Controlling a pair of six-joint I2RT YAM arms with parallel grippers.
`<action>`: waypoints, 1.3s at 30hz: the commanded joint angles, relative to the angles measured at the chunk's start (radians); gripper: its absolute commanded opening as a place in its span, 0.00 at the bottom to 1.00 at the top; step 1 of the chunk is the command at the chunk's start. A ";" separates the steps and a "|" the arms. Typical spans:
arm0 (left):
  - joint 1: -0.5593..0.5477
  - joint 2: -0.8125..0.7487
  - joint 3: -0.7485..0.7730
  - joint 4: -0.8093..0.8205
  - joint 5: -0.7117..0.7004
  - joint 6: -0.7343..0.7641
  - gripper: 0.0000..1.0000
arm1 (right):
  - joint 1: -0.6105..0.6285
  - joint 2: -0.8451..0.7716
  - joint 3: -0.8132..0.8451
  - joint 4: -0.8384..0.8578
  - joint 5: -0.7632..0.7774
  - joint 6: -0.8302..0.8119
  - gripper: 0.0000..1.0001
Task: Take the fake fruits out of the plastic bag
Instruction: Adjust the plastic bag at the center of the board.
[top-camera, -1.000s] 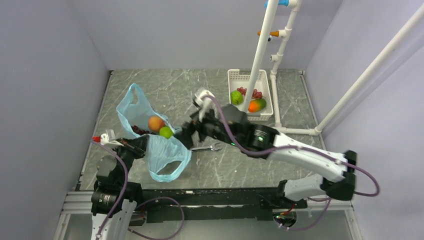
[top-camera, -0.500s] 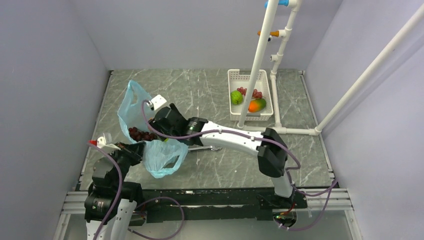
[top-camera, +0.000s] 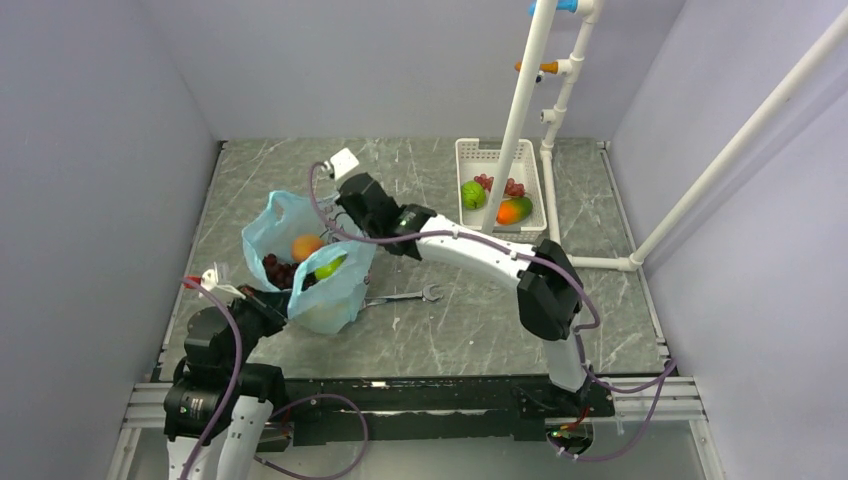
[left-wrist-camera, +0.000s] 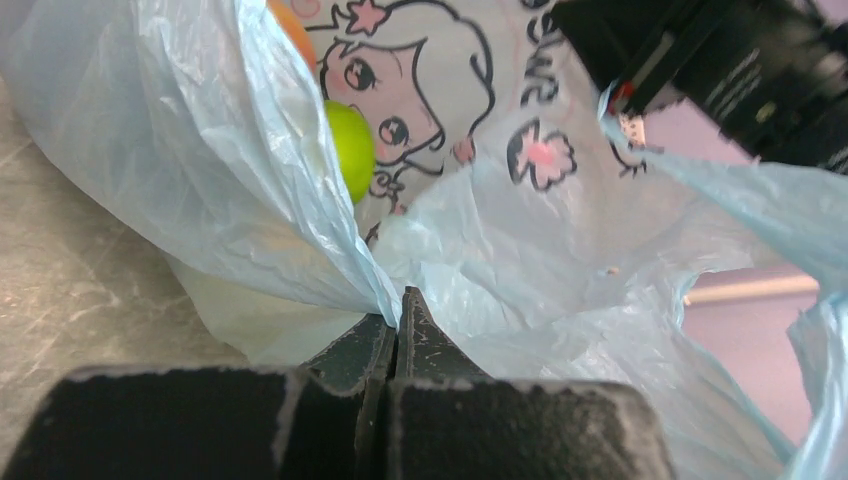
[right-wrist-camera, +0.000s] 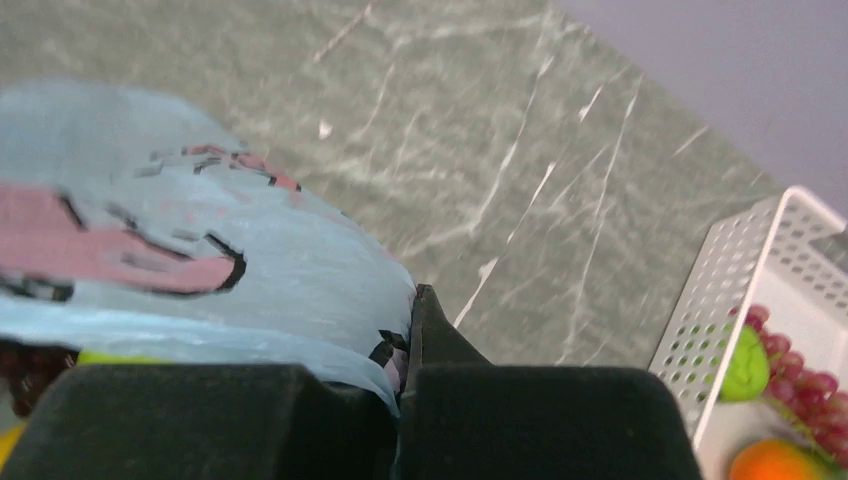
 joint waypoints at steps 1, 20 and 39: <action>0.005 0.005 -0.011 0.080 0.088 -0.042 0.00 | -0.044 0.004 0.158 0.036 -0.070 -0.078 0.00; 0.005 0.353 -0.103 0.557 0.405 -0.090 0.00 | -0.184 0.071 0.334 -0.201 -0.192 -0.018 0.41; 0.005 0.456 0.400 0.112 0.083 0.307 0.99 | -0.121 -0.322 0.167 -0.229 -0.403 0.161 0.96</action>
